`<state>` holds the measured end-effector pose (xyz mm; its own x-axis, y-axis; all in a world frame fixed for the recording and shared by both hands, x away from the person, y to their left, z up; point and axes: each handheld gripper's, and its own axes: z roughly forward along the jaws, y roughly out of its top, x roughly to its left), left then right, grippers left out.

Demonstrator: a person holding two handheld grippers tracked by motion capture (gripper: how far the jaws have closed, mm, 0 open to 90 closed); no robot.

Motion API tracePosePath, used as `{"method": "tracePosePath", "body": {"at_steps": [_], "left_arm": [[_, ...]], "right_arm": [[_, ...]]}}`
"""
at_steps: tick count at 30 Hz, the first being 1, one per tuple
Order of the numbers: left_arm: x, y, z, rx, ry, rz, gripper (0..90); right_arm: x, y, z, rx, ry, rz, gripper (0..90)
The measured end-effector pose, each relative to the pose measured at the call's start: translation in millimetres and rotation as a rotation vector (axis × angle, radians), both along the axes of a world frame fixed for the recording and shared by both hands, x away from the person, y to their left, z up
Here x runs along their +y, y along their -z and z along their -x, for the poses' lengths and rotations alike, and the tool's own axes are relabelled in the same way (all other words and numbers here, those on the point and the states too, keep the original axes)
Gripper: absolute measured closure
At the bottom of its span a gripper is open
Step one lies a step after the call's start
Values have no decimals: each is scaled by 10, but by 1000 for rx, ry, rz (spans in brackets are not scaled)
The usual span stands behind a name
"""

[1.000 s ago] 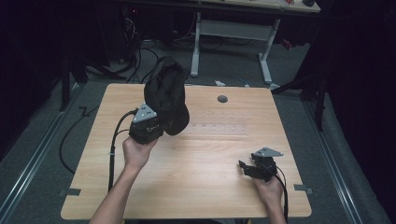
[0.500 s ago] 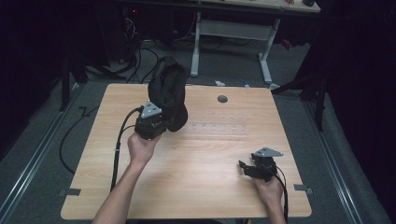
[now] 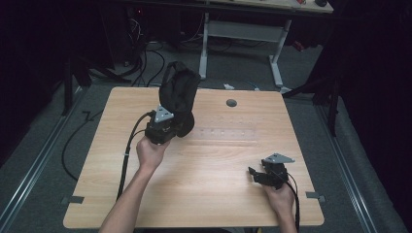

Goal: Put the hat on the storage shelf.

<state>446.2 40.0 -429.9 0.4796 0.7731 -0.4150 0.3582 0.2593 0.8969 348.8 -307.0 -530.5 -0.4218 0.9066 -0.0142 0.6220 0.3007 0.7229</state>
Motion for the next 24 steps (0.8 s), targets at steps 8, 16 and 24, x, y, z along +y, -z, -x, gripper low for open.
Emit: {"method": "tracePosePath", "body": {"at_steps": [8, 16, 24], "left_arm": [[-52, 137, -22, 22, 4, -29, 823], [-83, 268, -16, 61, 19, -20, 815], [-99, 264, -5, 68, 18, -12, 788]], "right_arm": [[0, 1, 0, 0, 0, -1, 343], [0, 1, 0, 0, -1, -1, 342], [0, 1, 0, 0, -1, -1, 342]]}}
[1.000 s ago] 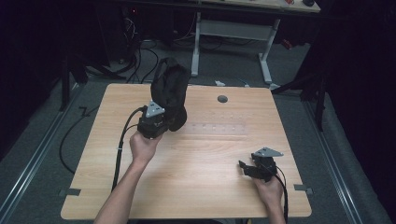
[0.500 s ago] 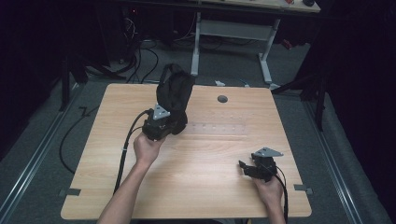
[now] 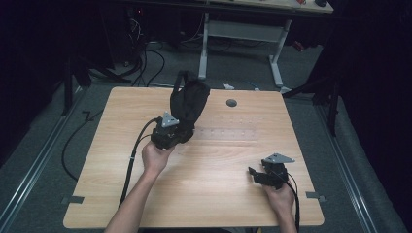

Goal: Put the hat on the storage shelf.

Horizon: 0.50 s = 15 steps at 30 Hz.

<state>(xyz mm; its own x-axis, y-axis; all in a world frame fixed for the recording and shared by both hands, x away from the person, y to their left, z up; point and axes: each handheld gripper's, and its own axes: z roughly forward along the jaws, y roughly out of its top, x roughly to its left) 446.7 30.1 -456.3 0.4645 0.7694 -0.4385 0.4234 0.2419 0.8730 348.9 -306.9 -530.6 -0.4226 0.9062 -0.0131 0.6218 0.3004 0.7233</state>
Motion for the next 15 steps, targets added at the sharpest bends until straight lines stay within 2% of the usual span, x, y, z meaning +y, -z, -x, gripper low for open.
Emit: {"method": "tracePosePath", "body": {"at_steps": [2, 6, 8, 12, 15], "left_arm": [[7, -15, 10, -1, -1, 9, 746], [16, -45, 37, -25, -16, 22, 563], [21, -59, 49, -25, -18, 28, 513], [49, -87, 70, -22, -23, 26, 451], [88, -112, 85, -17, -25, 42, 436]], "right_arm": [[0, 0, 0, 0, 0, 0, 341], [0, 0, 0, 0, -1, 0, 340], [0, 0, 0, 0, -1, 0, 340], [-2, 0, -1, -2, -2, 2, 340], [0, 0, 0, 0, -1, 0, 340]]}}
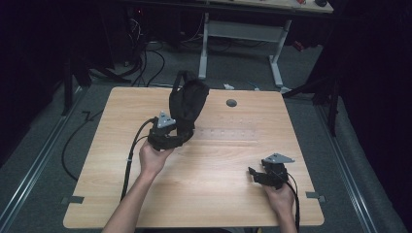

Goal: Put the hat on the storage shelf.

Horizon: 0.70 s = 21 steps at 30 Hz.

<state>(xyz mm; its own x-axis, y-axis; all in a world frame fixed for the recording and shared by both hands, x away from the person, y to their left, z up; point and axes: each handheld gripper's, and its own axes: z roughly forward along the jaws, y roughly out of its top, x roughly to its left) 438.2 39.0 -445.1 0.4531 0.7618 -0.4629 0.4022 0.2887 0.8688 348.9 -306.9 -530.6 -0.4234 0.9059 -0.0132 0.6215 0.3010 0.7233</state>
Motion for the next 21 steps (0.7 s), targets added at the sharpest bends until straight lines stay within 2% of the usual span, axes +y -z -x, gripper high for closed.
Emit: {"method": "tracePosePath", "body": {"at_steps": [7, 15, 21], "left_arm": [[67, -51, 51, 9, -3, 10, 421], [134, -121, 120, 20, 1, 41, 407], [223, -134, 187, 4, -18, 36, 396]], "right_arm": [[-1, 0, -1, -1, -1, 1, 339], [0, 0, 0, -1, -1, 1, 339], [0, -1, 1, 1, -1, 1, 338]]}}
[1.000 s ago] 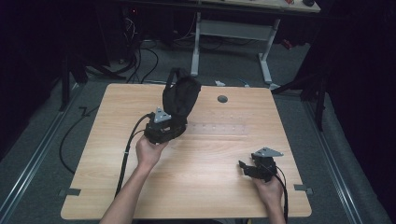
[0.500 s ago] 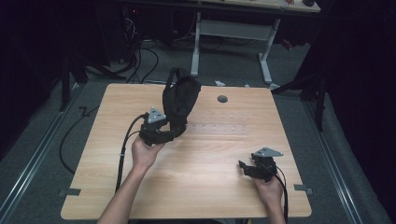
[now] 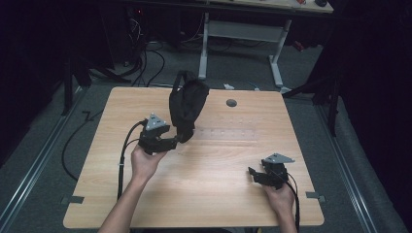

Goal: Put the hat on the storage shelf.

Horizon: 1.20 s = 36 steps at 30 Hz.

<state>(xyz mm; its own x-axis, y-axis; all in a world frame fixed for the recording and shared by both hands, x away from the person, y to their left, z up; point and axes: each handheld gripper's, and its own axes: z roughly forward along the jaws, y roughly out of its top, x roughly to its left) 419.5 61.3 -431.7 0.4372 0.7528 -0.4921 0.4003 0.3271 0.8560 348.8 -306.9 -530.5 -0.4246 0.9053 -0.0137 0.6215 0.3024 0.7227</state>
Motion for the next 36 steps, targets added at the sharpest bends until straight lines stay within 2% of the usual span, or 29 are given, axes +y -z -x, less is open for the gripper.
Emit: {"method": "tracePosePath", "body": {"at_steps": [13, 24, 31, 36], "left_arm": [[140, -33, 140, -3, -1, 13, 391], [244, -38, 250, 5, -5, 50, 387], [250, 6, 376, -15, -4, 3, 375], [272, 33, 448, -11, -1, -4, 375]], "right_arm": [[-4, 2, -4, -6, -4, 6, 337], [-3, 2, -3, -5, -5, 6, 336], [-3, 2, -3, -5, -5, 6, 336], [-3, 2, -3, -6, -5, 6, 336]]}}
